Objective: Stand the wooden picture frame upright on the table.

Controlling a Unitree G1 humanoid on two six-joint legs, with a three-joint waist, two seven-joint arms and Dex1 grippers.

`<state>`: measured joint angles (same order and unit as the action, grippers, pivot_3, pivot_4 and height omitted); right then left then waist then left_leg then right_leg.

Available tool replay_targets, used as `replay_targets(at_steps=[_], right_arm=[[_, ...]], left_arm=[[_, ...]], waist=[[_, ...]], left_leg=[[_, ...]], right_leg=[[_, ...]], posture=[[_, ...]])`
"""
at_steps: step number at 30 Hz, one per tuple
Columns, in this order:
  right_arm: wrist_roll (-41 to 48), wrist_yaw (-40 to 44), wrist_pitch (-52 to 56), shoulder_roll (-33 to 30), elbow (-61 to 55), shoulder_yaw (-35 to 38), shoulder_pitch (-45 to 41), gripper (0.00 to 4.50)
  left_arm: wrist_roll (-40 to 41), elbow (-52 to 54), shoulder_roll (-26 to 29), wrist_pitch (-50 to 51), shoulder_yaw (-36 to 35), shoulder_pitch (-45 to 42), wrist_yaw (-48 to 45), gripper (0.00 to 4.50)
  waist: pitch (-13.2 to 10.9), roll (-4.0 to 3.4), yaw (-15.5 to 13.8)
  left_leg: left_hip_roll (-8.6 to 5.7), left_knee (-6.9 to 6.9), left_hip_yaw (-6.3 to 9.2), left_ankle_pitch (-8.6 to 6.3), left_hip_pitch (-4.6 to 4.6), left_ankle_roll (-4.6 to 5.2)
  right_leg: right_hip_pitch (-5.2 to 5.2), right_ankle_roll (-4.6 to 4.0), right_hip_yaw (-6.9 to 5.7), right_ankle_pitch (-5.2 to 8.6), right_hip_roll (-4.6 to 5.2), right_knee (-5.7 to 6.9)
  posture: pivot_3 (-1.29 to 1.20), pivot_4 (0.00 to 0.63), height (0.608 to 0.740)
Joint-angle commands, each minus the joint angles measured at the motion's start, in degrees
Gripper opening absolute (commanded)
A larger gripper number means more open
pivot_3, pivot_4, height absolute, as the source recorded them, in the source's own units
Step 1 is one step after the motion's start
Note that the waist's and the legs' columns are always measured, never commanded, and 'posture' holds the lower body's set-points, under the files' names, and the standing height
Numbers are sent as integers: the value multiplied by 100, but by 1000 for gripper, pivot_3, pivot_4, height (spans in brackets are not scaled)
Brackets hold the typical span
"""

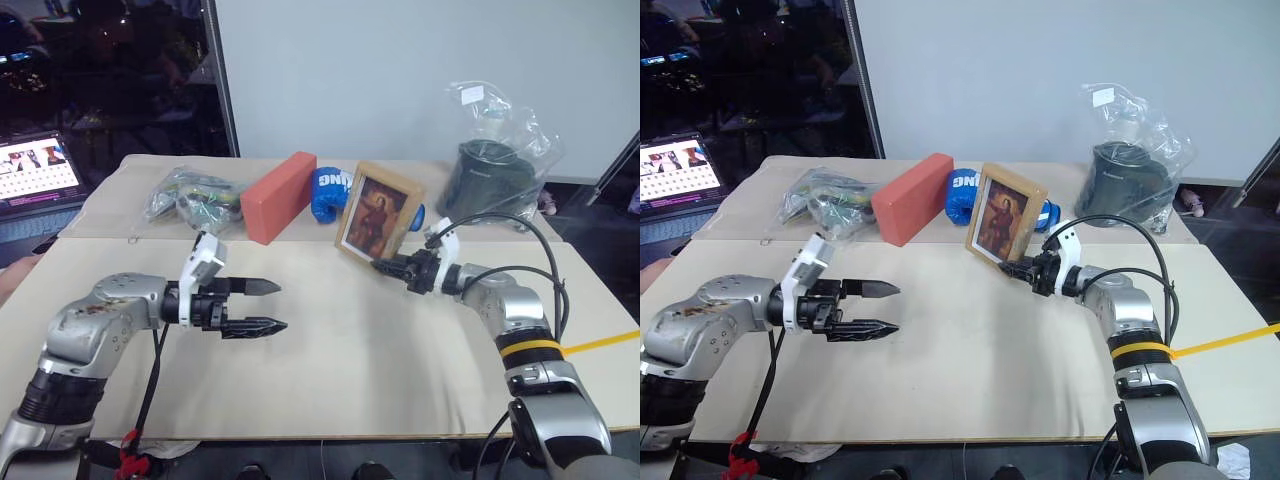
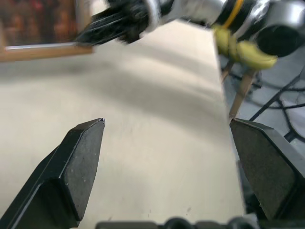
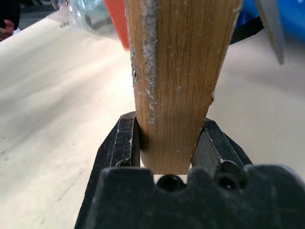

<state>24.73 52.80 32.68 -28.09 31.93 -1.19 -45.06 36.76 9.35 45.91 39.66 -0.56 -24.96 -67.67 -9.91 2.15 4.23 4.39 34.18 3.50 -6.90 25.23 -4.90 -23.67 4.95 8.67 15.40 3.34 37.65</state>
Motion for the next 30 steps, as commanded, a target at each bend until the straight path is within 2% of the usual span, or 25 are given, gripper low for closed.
replay_targets(at_steps=[1, 7, 11, 18, 20, 21, 24, 27, 30], right_arm=[[279, 243, 453, 20, -63, 279, -12, 1211], [152, 414, 397, 109, -222, 174, 361, 1210], [368, 452, 960, 206, -727, 169, 663, 1210], [143, 419, 944, 214, -1149, 81, 956, 1209], [153, 367, 887, 243, -1213, 163, 981, 2210], [180, 362, 906, 235, -1237, 204, 985, 2372], [265, 373, 1011, 123, -1411, 318, 1042, 3591], [460, 344, 1336, -60, -1802, 519, 1217, 4432], [961, 426, 1983, -554, -2729, 995, 1869, 4470]], left_arm=[[-123, 249, -44, -183, -63, 169, 185, 4500], [59, 343, -171, -52, -225, 322, 379, 4500], [73, 333, -120, 20, -179, 347, 323, 4500], [-17, 193, -140, -81, -150, 229, 243, 4500], [-45, 132, -149, -109, -132, 183, 212, 4500], [-61, 88, -157, -126, -119, 155, 194, 4500], [-117, -30, -182, -206, -98, 91, 156, 4500], [-457, -202, -287, -667, -59, 61, 311, 4500], [-796, -452, -372, -915, -76, 137, 602, 4500]], waist=[[0, 0, -2], [0, 0, -21], [0, 0, -22], [0, 0, 0], [0, 0, -6], [0, 0, -14], [0, 0, -14], [-1, 0, -30], [-1, -1, -82]], left_leg=[[0, -1, 0, 0, 2, 0], [0, 3, 0, 0, 10, 0], [0, 3, 0, 0, 11, 0], [1, 3, 0, 0, 6, 0], [1, 3, 0, 0, 6, 0], [1, 3, 0, 0, 6, 0], [0, 4, -1, 0, 8, 0], [0, 4, 0, 1, 8, 0], [0, 4, 0, 0, 10, 0]], right_leg=[[-3, 0, 0, 0, 0, 2], [-12, 6, 0, 2, 0, 7], [-12, 26, 0, 14, 0, 7], [-12, 27, 1, 16, -2, 12], [-12, 27, 0, 16, -2, 12], [-11, 27, 0, 16, -2, 12], [-13, 28, 1, 16, -1, 11], [-13, 28, 1, 16, -2, 12], [-11, 28, 0, 16, 0, 8]], posture=[[0, 150, 720], [0, 150, 720], [0, 150, 720], [0, 150, 720], [0, 150, 720], [0, 150, 720], [0, 150, 720], [0, 150, 720], [0, 150, 720]])
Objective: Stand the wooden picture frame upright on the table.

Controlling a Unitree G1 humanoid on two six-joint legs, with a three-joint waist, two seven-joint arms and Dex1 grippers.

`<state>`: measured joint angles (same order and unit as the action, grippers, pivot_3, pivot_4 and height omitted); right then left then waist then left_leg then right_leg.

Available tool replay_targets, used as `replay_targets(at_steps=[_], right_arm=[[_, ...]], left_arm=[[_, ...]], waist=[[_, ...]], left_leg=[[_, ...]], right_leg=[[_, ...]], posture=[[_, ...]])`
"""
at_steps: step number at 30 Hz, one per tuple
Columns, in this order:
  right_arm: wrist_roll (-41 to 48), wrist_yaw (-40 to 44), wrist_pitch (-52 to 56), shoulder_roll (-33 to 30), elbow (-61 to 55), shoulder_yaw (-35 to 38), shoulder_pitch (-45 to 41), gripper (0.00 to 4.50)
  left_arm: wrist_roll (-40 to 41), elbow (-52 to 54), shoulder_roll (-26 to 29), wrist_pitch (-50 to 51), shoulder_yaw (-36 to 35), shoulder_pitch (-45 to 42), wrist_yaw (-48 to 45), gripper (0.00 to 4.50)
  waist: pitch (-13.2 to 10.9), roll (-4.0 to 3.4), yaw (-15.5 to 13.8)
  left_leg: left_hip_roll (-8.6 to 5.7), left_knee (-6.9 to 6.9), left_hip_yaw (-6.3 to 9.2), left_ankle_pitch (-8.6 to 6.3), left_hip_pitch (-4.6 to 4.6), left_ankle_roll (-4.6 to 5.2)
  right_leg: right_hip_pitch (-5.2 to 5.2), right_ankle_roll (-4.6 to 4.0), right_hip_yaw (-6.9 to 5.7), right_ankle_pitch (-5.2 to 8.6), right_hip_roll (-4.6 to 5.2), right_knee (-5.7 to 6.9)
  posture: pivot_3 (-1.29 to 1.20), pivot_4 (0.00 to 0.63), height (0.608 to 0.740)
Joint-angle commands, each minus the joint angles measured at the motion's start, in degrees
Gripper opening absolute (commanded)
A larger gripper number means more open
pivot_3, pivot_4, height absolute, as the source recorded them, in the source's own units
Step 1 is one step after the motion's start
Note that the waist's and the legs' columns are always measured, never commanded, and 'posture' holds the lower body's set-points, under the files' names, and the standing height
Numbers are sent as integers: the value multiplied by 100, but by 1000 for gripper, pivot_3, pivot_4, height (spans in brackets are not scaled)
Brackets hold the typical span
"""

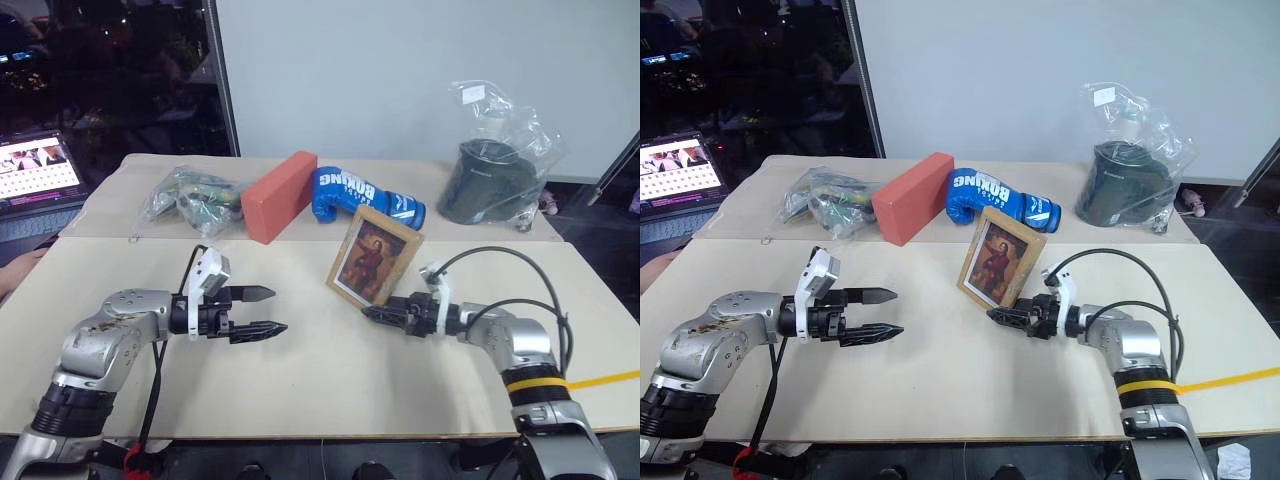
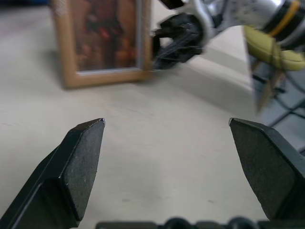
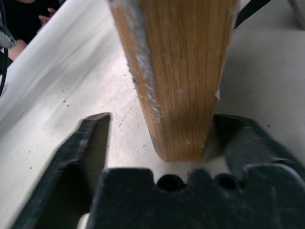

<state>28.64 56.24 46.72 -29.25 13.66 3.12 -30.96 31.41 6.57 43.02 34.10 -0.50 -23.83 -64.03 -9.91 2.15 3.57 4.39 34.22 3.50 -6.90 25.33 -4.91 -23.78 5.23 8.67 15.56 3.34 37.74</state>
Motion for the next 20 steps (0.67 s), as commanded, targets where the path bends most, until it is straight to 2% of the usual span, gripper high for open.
replay_targets(at_steps=[1, 3, 5, 8, 11, 14, 18, 20], right_arm=[[694, 124, 689, -582, -1129, 692, 687, 4470], [876, 382, 692, -1039, -1778, 1001, 1475, 4470], [711, 586, 193, -1435, -2371, 1224, 2304, 4470], [-227, 131, -1407, -1489, -2717, 1441, 2988, 4470], [-856, -808, -2269, -1217, -2575, 1594, 3000, 4470], [-1186, -1297, -2776, -892, -2576, 1514, 3176, 4470], [-1133, -1539, -2765, -619, -2717, 1377, 3196, 4470], [-1091, -1559, -2706, -576, -2717, 1340, 3158, 4470]], left_arm=[[-269, -220, -146, -454, -174, 67, 313, 4500], [-364, -344, -266, -635, -379, 206, 624, 4500], [-438, -466, -357, -805, -527, 362, 835, 4500], [-792, -670, -421, -1221, -489, 519, 1071, 4500], [-1112, -847, -499, -1410, -364, 624, 1316, 4500], [-1199, -970, -755, -1372, -341, 620, 1618, 4500], [-1262, -1025, -967, -1422, -386, 579, 1830, 4500], [-1224, -1007, -1017, -1394, -422, 583, 1848, 4500]], waist=[[0, 0, -24], [0, 0, -79], [1, -2, -104], [1, -1, -80], [1, 1, 0], [1, 1, 31], [2, 4, 22], [2, 4, 21]], left_leg=[[0, -2, 0, 0, 2, 0], [0, -2, 0, -1, 6, 1], [0, -2, -1, -1, 5, 2], [1, -2, -3, -2, 2, 3], [1, 14, -13, -2, -5, 2], [1, 39, -12, 0, -10, 3], [1, 42, -10, 0, -9, 4], [0, 40, -10, 0, -8, 4]], right_leg=[[0, 0, 0, 0, 0, -2], [-1, 0, 0, 0, 1, -9], [-2, 1, 0, 1, 1, -9], [-3, 2, 0, 6, 1, -8], [-1, 5, 6, -5, 3, -7], [13, -22, 8, -2, 4, -9], [29, -21, 7, 2, 4, -15], [29, 8, 7, -13, 4, -15]], posture=[[0, 150, 720], [0, 150, 720], [0, 150, 720], [0, 150, 720], [0, 150, 720], [0, 150, 720], [0, 150, 720], [0, 150, 720]])
